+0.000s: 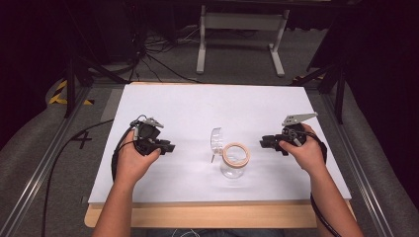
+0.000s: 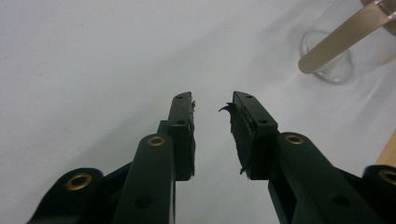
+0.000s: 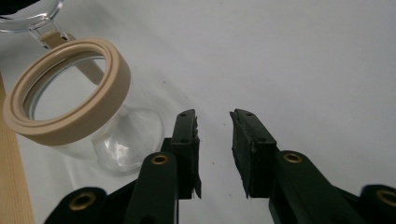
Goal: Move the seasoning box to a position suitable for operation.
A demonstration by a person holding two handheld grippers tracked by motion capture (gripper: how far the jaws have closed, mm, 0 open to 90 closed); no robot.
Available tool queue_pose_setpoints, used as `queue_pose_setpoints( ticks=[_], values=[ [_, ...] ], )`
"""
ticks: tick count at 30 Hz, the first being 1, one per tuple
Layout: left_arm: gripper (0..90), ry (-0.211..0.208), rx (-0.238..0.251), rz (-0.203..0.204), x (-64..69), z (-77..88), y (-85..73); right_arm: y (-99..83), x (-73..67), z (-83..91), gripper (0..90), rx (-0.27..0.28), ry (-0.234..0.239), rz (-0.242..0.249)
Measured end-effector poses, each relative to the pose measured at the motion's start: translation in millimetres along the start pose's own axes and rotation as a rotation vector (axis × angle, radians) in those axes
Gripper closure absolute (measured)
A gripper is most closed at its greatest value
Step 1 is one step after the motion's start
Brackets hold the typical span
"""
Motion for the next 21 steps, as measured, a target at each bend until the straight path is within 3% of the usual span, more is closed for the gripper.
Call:
queue_pose_setpoints(
  ticks=[7,11,21],
  values=[
    [71.3,-0.007,0.005,-0.029,6.2,3.1,4.4,0.8,-4.9,-3.3,77.3,-0.006,0.048,0.015],
    [73.5,-0.016,0.007,-0.035,9.0,2.3,5.5,0.9,-8.2,-8.4,80.4,-0.015,0.049,0.043],
    [76.8,-0.022,0.005,-0.058,13.2,3.9,7.5,-3.6,-18.1,-34.6,85.1,-0.076,0.069,0.081]
  ],
)
Point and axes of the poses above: each handheld gripper's, and its own axes: z roughly backward along the jaws, y roughly out of its top, x roughly to its right, the point moved 1 cm from there along -z, roughly forward along the jaws, and after that the axes turned 13 degrees about -z, right-handed, at the moved point
